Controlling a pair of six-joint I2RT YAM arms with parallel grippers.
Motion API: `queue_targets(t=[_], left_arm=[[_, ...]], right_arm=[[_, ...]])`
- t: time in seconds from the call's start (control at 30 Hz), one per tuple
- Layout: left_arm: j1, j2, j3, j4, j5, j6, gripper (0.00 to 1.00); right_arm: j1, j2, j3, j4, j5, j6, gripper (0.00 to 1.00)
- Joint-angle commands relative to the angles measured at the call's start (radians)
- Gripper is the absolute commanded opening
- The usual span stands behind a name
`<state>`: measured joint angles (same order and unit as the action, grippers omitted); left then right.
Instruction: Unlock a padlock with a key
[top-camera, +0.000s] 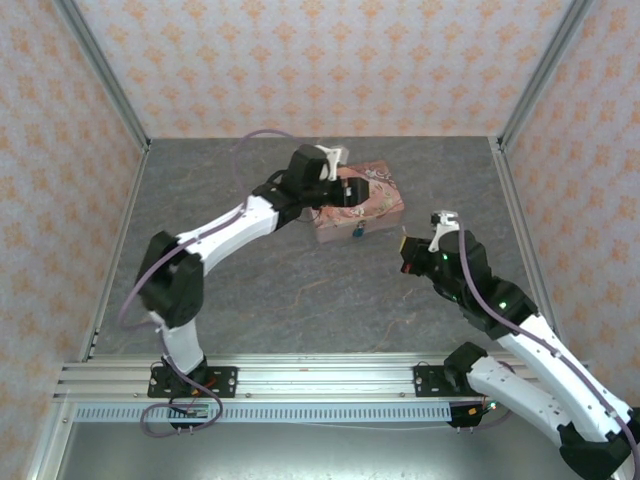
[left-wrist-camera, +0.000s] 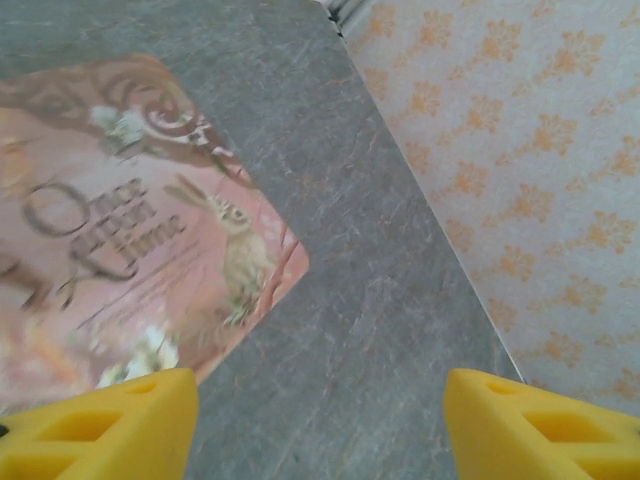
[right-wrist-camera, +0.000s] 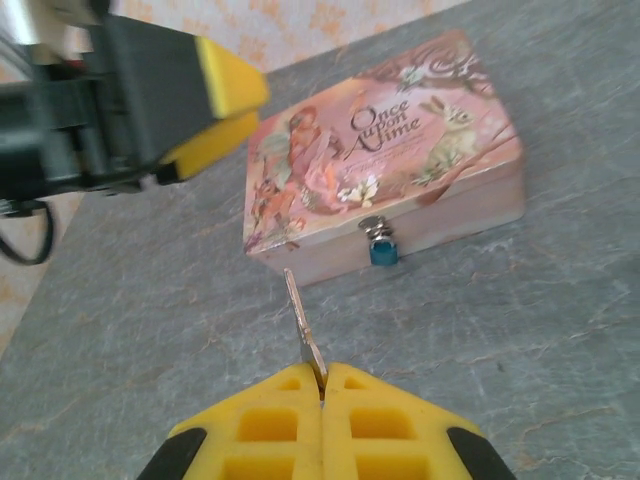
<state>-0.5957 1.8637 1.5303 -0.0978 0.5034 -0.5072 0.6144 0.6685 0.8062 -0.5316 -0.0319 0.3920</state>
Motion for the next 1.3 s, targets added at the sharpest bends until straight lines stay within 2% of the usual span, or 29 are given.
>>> queue_targets(t=[0.0, 0.33, 0.5, 0.67, 0.87, 1.27], left_arm=[[-0.036, 0.135, 0.165, -0.089, 0.043, 0.056, 0.66], [-0.077, 0.477, 0.591, -0.312, 0.043, 0.136, 0.66], [-0.085, 0.551, 0.668, -0.352, 0.019, 0.142, 0.65], [-0.085, 0.566, 0.676, -0.405, -0.005, 0.174, 0.64], [-0.093, 0.485, 0.522, -0.404, 0.001, 0.211, 0.63], [-0.106, 0.168, 0.002, -0.217, 0.032, 0.178, 0.63]], right_arm=[[0.004, -0.036, 0.011, -0.084, 0.094, 0.028, 0.00], [0.004, -0.052, 0.006, -0.158, 0.115, 0.063, 0.00], [0.004, -0.052, 0.002, -0.166, 0.115, 0.074, 0.00], [0.004, -0.049, 0.004, -0.199, 0.136, 0.081, 0.00], [0.001, -0.035, 0.015, -0.232, 0.135, 0.072, 0.00], [-0.048, 0.036, -0.036, -0.118, -0.023, 0.058, 0.00]])
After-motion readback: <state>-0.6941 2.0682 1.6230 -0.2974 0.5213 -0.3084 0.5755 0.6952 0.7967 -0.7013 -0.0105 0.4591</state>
